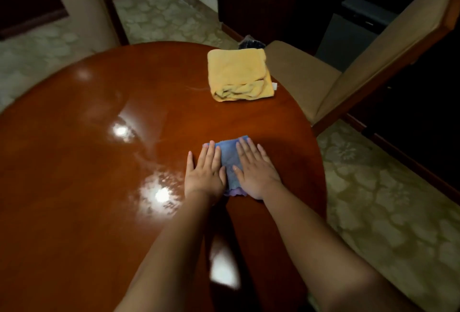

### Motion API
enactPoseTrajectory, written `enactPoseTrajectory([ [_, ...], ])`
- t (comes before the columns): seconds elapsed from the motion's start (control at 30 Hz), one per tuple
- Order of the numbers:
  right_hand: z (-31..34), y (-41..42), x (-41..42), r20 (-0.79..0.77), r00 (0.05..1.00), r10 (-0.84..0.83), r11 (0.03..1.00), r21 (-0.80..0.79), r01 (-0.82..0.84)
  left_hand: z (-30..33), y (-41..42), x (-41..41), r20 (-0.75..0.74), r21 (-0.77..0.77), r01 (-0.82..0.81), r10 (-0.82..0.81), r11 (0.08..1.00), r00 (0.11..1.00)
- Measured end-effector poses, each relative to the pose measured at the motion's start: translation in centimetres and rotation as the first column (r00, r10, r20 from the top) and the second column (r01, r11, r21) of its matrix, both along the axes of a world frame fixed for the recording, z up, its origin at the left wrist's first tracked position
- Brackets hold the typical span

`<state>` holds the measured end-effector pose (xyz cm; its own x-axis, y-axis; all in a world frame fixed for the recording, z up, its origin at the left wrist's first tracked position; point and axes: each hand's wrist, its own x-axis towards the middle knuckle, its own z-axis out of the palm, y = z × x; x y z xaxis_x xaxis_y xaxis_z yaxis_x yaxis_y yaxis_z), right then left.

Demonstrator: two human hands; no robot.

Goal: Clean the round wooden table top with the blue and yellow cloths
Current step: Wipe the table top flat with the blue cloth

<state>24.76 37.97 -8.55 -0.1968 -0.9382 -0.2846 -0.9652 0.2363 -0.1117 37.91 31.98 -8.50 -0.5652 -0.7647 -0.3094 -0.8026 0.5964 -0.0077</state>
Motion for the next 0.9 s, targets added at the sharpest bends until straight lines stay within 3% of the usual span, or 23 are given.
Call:
enactPoseTrajectory([
  [0.43,-1.2,1.2,22.2,0.041,0.944,0.327,0.944,-0.056,-0.324,1.0,6.0,23.0,0.090,0.058,-0.356,0.350,0.933,0.932],
  [0.7,-0.7,1.1,26.9,0.024,0.875,0.483,0.875,-0.057,-0.481,1.0,8.5,27.2,0.112,0.052,-0.506,0.499,0.861,0.860],
  [0.9,-0.5,-2.8,26.4,0.027,0.842,0.540,0.841,-0.059,-0.537,1.0,4.9,27.3,0.104,0.037,-0.526,0.520,0.850,0.848],
])
